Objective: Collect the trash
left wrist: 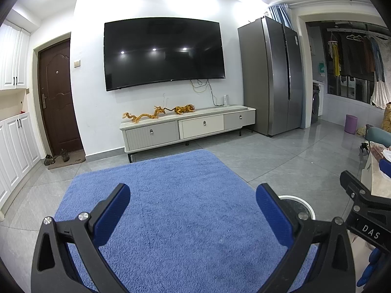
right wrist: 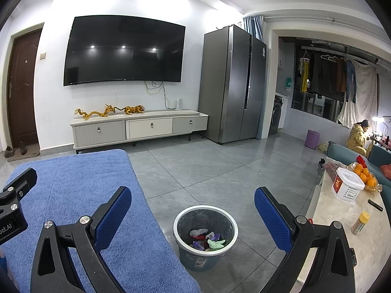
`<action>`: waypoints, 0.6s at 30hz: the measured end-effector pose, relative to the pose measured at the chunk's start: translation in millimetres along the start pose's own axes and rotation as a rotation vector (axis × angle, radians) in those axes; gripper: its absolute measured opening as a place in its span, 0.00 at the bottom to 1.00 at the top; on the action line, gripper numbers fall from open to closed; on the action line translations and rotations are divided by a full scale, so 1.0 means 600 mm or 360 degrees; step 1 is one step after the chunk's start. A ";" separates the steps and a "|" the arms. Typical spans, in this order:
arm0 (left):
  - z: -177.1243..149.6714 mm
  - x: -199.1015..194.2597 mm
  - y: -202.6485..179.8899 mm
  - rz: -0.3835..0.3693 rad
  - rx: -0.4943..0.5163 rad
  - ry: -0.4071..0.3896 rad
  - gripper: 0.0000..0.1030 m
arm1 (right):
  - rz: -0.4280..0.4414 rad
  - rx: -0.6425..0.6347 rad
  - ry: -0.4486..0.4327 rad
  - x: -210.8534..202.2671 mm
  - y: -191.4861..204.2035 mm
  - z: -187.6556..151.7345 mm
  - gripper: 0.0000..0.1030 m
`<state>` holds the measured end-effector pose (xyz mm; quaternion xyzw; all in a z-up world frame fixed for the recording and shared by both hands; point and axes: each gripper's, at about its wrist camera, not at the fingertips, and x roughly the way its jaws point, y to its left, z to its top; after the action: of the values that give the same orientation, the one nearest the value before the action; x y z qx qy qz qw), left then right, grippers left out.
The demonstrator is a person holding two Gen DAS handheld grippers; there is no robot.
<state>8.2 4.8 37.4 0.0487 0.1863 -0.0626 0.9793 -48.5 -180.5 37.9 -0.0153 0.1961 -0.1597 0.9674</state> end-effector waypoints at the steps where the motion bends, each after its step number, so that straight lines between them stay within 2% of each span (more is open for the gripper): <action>1: -0.001 0.000 0.000 0.0000 0.0000 -0.0001 1.00 | 0.0001 0.0000 0.0000 0.000 0.000 0.000 0.98; 18: -0.003 -0.002 0.007 0.0011 -0.0008 0.0011 1.00 | -0.0001 -0.0003 0.0004 0.000 0.001 0.000 0.98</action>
<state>7.3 9.4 36.6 0.0471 0.1896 -0.0585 0.9790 -48.3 -180.2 37.9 -0.0159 0.1975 -0.1597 0.9671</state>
